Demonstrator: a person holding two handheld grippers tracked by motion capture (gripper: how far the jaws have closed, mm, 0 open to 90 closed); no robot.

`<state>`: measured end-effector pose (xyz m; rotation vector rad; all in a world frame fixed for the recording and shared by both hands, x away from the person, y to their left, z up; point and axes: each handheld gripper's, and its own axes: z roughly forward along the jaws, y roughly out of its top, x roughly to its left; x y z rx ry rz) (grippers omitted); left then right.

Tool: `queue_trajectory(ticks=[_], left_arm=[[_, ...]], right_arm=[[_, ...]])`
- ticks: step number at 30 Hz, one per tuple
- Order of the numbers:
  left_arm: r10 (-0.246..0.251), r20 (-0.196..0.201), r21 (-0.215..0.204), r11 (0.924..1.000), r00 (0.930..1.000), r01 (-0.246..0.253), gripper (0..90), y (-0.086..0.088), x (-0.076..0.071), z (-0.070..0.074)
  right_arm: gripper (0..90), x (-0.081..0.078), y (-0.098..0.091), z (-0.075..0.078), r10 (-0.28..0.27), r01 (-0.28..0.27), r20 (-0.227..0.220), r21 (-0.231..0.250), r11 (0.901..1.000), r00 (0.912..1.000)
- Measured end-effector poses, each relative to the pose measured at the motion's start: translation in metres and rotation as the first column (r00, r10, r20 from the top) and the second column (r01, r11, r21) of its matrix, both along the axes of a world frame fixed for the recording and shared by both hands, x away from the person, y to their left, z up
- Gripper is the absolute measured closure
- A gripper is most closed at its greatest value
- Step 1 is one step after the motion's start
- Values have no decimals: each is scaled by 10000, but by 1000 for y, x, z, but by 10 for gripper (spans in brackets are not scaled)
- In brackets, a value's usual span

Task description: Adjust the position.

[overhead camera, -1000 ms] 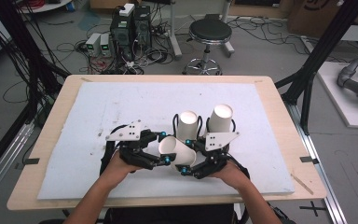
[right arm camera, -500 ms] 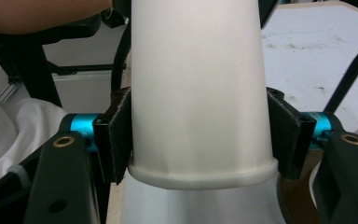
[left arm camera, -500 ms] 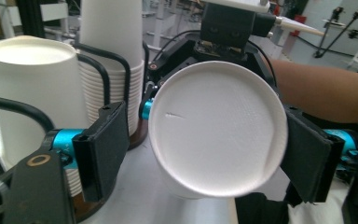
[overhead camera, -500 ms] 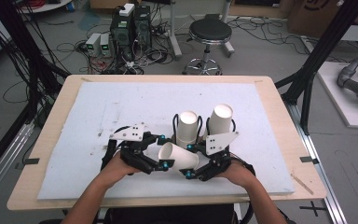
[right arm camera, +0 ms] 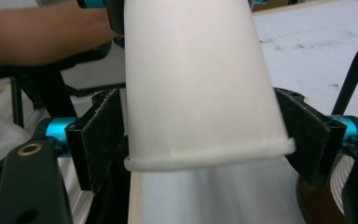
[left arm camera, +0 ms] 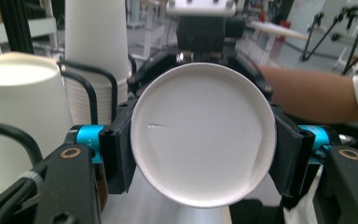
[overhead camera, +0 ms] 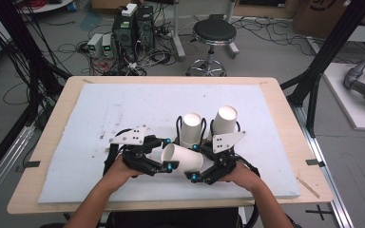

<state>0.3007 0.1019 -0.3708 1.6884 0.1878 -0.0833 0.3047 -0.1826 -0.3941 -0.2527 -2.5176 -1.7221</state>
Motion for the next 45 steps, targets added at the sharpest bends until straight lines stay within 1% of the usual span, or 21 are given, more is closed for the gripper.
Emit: queue_trajectory(ticks=[2,3,4,8,9,11,14,16,20,21,22,24,27,29,31,34,36,37,41,44,45], left_arm=[[-58,12,-29,10000,10000,58,358,-2,-1,0],[-47,60,74,10000,10000,46,360,-3,-1,-1],[-30,93,96,10000,10000,29,360,-3,-1,-1],[30,-45,249,9997,10000,-29,338,-3,-1,-3],[95,-12,291,9995,10000,-94,338,-3,-1,-3],[281,-78,310,9991,9996,-279,260,0,-1,-2],[322,-33,310,9990,9995,-321,227,2,0,-1],[181,-55,504,9986,9998,-178,225,0,-1,-2],[74,-15,857,9963,10000,-72,237,-3,-1,-5],[-102,-63,842,9964,9999,107,326,-4,-1,-6],[-130,72,859,9962,9999,124,355,-3,-1,-6],[-152,8,836,9964,9999,151,357,-3,0,-7],[-213,-59,643,9977,9998,216,354,-1,0,-7],[-91,8,250,9996,10000,91,355,2,1,-5],[-93,54,121,9999,9999,93,355,3,1,-4],[-209,85,-6,9998,9997,209,355,3,0,-4],[-149,161,129,9998,9998,146,355,2,0,-4],[-201,72,193,9996,9998,200,358,3,1,-6],[-207,-107,452,9988,9997,212,352,2,1,-9],[-154,-180,315,9994,9997,160,348,1,0,-10],[12,-87,437,9990,10000,-8,304,0,0,-9]], right_arm=[[210,1,2,-3,24,-22,-124,141,9999,9999],[280,0,3,-3,347,-346,-61,253,9991,9994],[288,0,3,-3,386,-386,-25,206,9990,9992],[297,1,-2,-1,207,-210,662,30,9998,9976],[297,1,-2,-1,207,-210,662,30,9998,9976],[312,-1,-3,1,222,-217,864,-75,9997,9960],[318,-2,-4,6,90,-10,1299,-617,9981,9915],[323,-3,-2,7,185,-65,1419,-852,9963,9897],[331,-4,0,7,352,-218,1421,-944,9953,9892],[335,-4,0,7,361,-224,1391,-988,9949,9896],[335,-3,-1,7,314,-168,1388,-1055,9943,9898],[332,-3,-2,7,279,-147,1297,-1016,9947,9912],[249,-2,-3,8,160,-120,782,-511,9986,9968],[182,-2,-4,9,-129,139,664,-153,9998,9977],[182,-2,-5,9,-305,305,606,12,9995,9977],[184,-1,-4,6,-189,193,532,-75,9998,9984],[212,-1,-4,6,-110,116,577,-111,9999,9983],[274,-1,-6,8,125,-120,763,-69,9999,9970],[306,0,-10,11,182,-181,1015,-24,9998,9947],[312,0,-11,11,232,-230,1066,-31,9997,9940],[318,-1,-11,11,264,-262,1084,-25,9997,9938]])
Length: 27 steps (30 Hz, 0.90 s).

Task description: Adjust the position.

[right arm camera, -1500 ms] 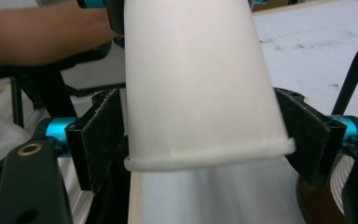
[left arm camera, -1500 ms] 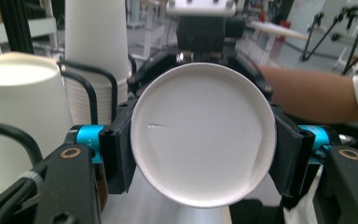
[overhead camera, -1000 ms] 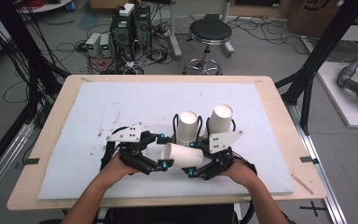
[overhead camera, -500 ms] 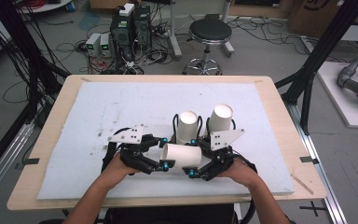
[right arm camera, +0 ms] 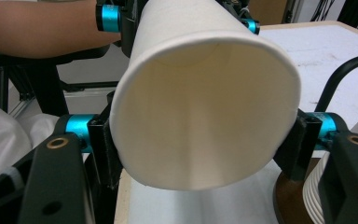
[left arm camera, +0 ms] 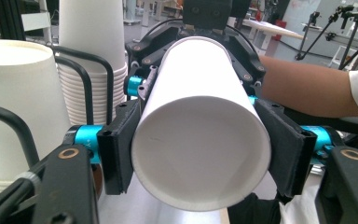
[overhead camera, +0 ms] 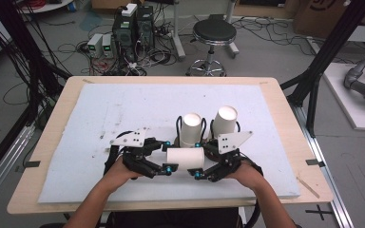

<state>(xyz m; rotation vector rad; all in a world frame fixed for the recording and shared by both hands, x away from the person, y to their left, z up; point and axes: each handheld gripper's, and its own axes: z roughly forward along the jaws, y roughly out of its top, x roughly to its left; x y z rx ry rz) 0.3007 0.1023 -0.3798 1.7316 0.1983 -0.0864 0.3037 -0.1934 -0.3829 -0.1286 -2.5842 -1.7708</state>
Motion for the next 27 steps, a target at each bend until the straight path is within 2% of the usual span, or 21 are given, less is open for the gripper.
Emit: queue_trajectory(ticks=[2,6,7,8,11,15,17,19,21,22,24,25,26,27], left_arm=[[5,-3,118,9999,10000,-5,270,0,0,0],[-53,-40,159,9999,10000,53,268,2,1,0],[-123,-63,214,9997,9999,125,292,2,1,0],[-423,41,337,9985,9991,421,343,1,0,-1],[-526,85,511,9973,9986,521,360,-1,0,-3],[-543,125,363,9979,9984,538,360,0,0,-3],[-471,185,120,9988,9987,469,358,0,0,-3],[-478,142,-27,9989,9988,478,359,1,1,-3],[-520,95,-111,9986,9986,521,358,1,1,-3],[-495,166,68,9988,9986,494,360,1,1,-5],[-487,76,112,9988,9988,486,360,0,1,-6],[-446,20,172,9989,9990,446,352,-1,0,-7],[-157,107,387,9991,9998,153,333,-3,0,-8],[-157,107,387,9991,9998,153,268,-3,0,-8]], right_arm=[[324,0,0,0,19,-19,-12,-7,10000,10000],[332,-1,1,0,76,-75,62,-183,9998,10000],[334,-1,1,0,112,-110,94,-223,9997,9999],[335,-1,1,1,99,-97,104,-244,9997,9999],[336,-1,0,2,202,-199,83,-287,9994,9998],[293,-1,1,2,111,-114,-193,-171,9998,9998],[213,-1,1,2,31,-24,-615,124,9999,9981],[208,0,0,1,11,32,-872,490,9988,9962],[215,0,0,1,-27,81,-954,553,9984,9954],[288,1,-2,2,10,36,-835,550,9985,9965],[304,1,-2,2,23,20,-762,564,9984,9971],[322,1,-3,3,18,11,-579,503,9987,9983],[330,1,-3,3,-6,28,-530,431,9991,9986],[330,1,-3,3,-6,28,-530,431,9991,9986]])
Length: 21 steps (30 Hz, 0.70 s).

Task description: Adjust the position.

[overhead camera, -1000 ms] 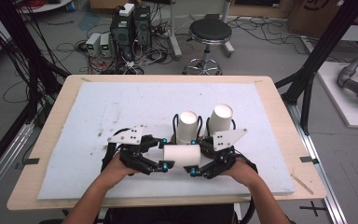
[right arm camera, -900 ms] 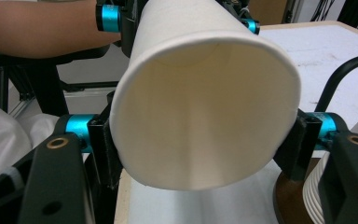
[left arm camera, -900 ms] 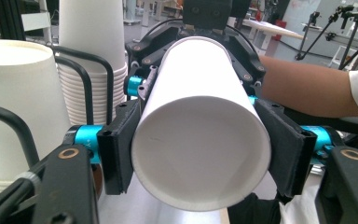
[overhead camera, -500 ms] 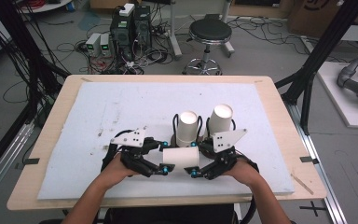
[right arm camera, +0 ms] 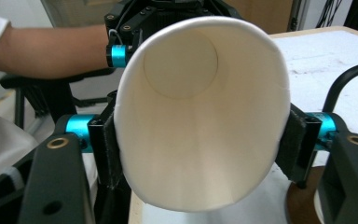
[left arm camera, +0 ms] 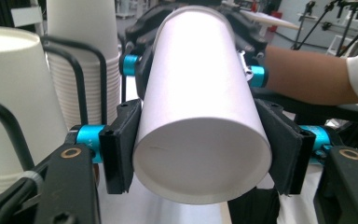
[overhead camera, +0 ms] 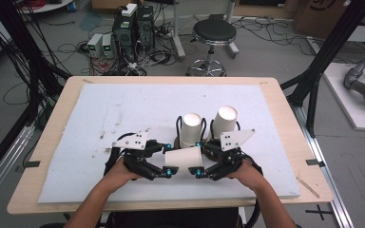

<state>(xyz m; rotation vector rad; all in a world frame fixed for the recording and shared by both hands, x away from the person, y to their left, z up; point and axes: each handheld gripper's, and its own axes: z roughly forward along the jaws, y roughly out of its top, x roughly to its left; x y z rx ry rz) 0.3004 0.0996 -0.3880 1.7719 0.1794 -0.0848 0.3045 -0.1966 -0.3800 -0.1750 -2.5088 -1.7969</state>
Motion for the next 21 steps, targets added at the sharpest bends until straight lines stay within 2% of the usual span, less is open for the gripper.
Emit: queue_trajectory(ticks=[1,2,6,7,8,9,10,14,16,17,18,19,20,21], left_arm=[[254,21,147,9996,9997,-254,268,-1,0,1],[356,11,245,9991,9994,-356,216,-1,0,2],[314,135,421,9986,9994,-320,208,-2,-1,3],[225,119,492,9985,9997,-231,217,-3,-1,2],[-19,133,519,9987,9999,12,253,-4,-1,1],[-193,192,531,9984,9996,182,325,-4,-2,0],[-260,273,592,9979,9993,243,349,-5,-2,-1],[-326,233,230,9992,9992,321,358,-3,-1,-2],[-225,152,-12,9997,9996,225,356,0,0,-1],[-243,111,-182,9995,9996,245,356,1,1,-1],[-206,46,-386,9990,9998,208,356,1,0,-1],[-207,84,-403,9990,9998,210,356,2,1,0],[-167,57,-421,9990,9998,169,358,2,0,0],[-198,67,-400,9990,9998,200,358,2,1,-1]], right_arm=[[337,0,0,0,5,-4,67,-94,10000,10000],[339,0,0,0,39,-38,70,-125,9999,10000],[340,1,0,2,72,-68,131,-325,9994,9999],[340,0,0,2,174,-170,90,-425,9990,9998],[340,0,1,2,162,-158,89,-459,9988,9998],[340,0,1,2,112,-106,129,-484,9988,9999],[339,0,1,2,107,-104,62,-512,9986,9999],[290,1,1,3,121,-126,-159,-310,9994,9998],[211,0,0,4,-243,244,-305,23,9997,9992],[200,1,0,4,-286,296,-377,266,9992,9989],[203,2,-2,5,-376,408,-556,576,9975,9977],[203,2,-2,5,-376,408,-556,576,9975,9977],[289,2,-3,6,-258,279,-341,649,9975,9991],[298,1,-3,7,-254,269,-232,669,9974,9994]])
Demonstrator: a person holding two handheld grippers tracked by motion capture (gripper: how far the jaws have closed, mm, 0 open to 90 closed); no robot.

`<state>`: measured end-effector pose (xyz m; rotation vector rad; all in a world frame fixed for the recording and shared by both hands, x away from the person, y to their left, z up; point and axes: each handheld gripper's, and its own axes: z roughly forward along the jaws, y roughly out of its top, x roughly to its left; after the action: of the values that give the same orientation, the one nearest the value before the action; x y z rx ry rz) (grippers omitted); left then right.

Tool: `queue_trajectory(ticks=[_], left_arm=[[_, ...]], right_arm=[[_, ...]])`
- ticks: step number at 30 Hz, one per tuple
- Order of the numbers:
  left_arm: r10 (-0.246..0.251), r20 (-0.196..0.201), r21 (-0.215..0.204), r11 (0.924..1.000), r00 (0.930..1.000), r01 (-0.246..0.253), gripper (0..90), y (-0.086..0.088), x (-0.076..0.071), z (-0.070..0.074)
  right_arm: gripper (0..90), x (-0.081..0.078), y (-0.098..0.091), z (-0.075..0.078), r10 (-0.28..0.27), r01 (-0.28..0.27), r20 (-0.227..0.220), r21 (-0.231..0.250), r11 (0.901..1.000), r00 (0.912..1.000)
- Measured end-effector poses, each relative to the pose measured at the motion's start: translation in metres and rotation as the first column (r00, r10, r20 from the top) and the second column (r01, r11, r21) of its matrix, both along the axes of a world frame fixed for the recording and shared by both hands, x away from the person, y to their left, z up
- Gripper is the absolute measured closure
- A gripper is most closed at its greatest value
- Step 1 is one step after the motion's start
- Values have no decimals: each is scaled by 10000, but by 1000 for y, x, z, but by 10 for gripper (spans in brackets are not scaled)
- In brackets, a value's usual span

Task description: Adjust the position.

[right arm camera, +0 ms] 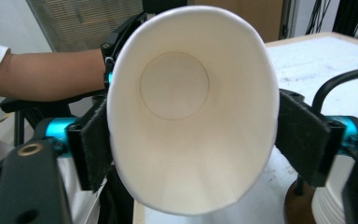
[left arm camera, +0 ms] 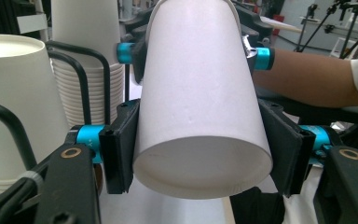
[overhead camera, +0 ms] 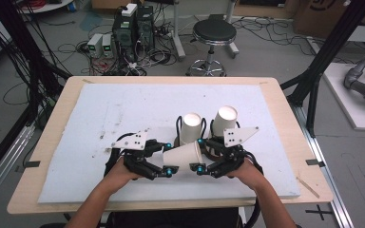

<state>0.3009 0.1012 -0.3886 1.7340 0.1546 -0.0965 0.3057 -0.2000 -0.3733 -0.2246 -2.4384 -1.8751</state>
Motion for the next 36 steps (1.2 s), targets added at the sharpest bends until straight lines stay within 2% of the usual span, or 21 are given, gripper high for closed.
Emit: queue_trajectory(ticks=[2,3,5,6,10,14,15,19,23,24,27,29,30,32,36], left_arm=[[5,-37,290,9996,10000,-4,357,-3,-1,-2],[5,-37,290,9996,10000,-4,351,-3,-1,-2],[232,0,501,9985,9997,-231,340,-5,-1,-2],[555,-21,714,9959,9985,-552,252,-6,-1,-1],[561,73,654,9963,9984,-564,234,-5,-2,3],[446,46,831,9955,9990,-448,261,-7,-3,1],[303,88,882,9956,9995,-309,336,-8,-3,0],[-18,201,1059,9944,9998,-3,361,-10,-4,-3],[3,130,756,9971,9999,-13,361,-9,-3,-2],[37,153,646,9979,9999,-47,359,-8,-3,-1],[72,91,220,9997,9999,-74,359,-5,-2,1],[144,63,93,9999,9999,-144,359,-3,-2,2],[152,85,141,9998,9998,-153,360,-3,-1,1],[140,32,112,9998,9999,-141,360,-3,-2,0],[220,58,492,9985,9997,-223,351,-6,-3,0]], right_arm=[[325,0,-1,1,83,-83,55,-3,10000,10000],[325,0,-1,1,83,-83,55,-3,10000,10000],[343,0,-1,1,95,-94,70,-124,9999,9999],[351,0,-2,2,86,-84,122,-195,9998,9999],[350,0,-3,6,43,-38,100,-523,9986,9999],[350,0,-1,5,111,-107,54,-610,9981,9999],[350,0,1,5,105,-100,62,-748,9971,9999],[350,0,2,5,170,-167,34,-766,9969,9998],[307,-1,2,7,36,-44,-166,-448,9990,9999],[267,-1,3,7,-111,107,-255,-173,9998,9996],[223,-1,3,6,-257,255,-329,-54,9997,9991],[228,0,2,6,-350,351,-361,6,9994,9987],[306,0,1,6,-202,206,-357,97,9997,9992],[312,0,1,6,-169,170,-127,132,9998,9998],[321,0,1,6,-105,105,-69,-10,9999,9999]])
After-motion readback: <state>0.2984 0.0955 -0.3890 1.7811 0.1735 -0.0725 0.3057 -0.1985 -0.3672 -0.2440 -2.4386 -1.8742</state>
